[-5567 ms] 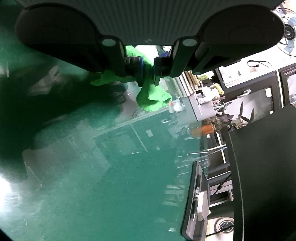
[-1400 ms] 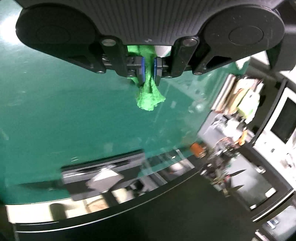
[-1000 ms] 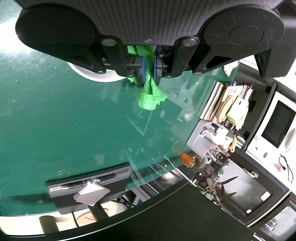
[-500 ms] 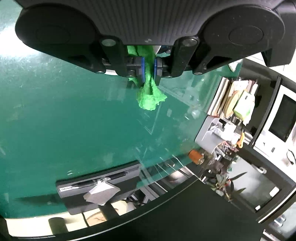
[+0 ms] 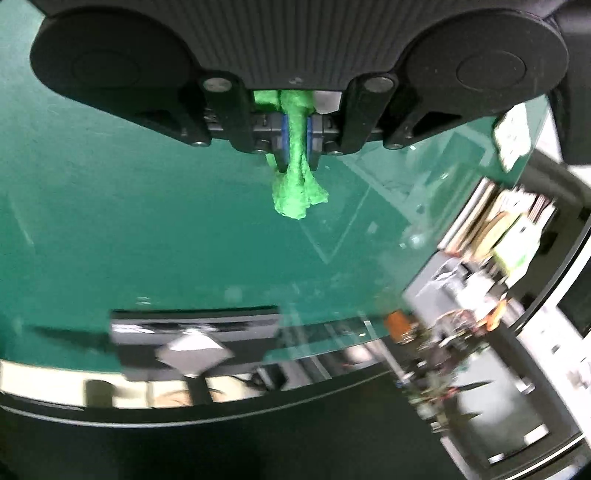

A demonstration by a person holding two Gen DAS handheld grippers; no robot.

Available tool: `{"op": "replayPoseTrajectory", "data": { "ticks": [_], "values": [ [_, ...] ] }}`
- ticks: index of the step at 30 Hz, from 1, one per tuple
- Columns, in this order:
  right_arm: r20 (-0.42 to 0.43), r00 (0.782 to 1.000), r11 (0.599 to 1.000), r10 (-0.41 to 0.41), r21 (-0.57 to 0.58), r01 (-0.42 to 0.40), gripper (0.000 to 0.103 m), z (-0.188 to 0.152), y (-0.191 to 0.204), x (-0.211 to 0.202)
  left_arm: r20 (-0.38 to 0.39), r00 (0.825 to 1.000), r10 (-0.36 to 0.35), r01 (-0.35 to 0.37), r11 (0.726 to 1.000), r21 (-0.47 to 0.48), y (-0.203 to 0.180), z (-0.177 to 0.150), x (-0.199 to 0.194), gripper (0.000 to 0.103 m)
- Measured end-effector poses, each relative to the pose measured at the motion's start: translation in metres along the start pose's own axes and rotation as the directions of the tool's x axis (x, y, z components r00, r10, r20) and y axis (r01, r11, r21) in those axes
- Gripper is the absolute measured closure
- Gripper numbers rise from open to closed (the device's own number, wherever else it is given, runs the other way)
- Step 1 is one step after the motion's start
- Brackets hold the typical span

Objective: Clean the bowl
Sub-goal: 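Hold the bowl with the left gripper while the right gripper wipes the cloth inside it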

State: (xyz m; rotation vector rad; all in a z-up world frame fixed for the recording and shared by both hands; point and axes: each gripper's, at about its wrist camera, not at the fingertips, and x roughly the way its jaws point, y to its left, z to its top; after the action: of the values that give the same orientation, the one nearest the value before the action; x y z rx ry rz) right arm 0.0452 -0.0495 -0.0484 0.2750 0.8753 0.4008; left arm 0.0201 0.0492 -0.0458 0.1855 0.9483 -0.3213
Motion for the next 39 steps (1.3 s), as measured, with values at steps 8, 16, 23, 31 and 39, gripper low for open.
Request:
{"op": "replayPoseTrajectory", "data": {
  "ticks": [8,16,23,31,39],
  "values": [
    [-0.009,1.000,0.997,-0.028,0.078,0.029,0.094,0.001,-0.019,-0.010,0.007,1.000,0.000,0.000,1.000,-0.009,0.000,-0.001,0.002,0.068],
    [-0.027,1.000,0.999,-0.008,0.035,0.009,0.094,0.003,0.008,0.008,0.005,1.000,0.004,-0.004,1.000,-0.003,-0.001,-0.002,0.002,0.068],
    [0.011,0.999,0.999,-0.047,0.027,0.046,0.094,-0.003,0.014,0.005,0.006,1.000,0.001,-0.001,1.000,0.002,-0.002,-0.003,0.001,0.067],
    [0.022,0.999,0.999,-0.045,-0.009,0.045,0.094,-0.005,0.015,0.004,0.006,1.000,-0.003,0.003,1.000,0.003,-0.002,-0.005,0.000,0.067],
    [-0.033,0.996,0.995,-0.080,-0.054,0.078,0.092,0.005,0.022,0.009,0.006,1.000,-0.004,0.004,1.000,0.000,-0.002,-0.004,0.001,0.066]
  ]
}}
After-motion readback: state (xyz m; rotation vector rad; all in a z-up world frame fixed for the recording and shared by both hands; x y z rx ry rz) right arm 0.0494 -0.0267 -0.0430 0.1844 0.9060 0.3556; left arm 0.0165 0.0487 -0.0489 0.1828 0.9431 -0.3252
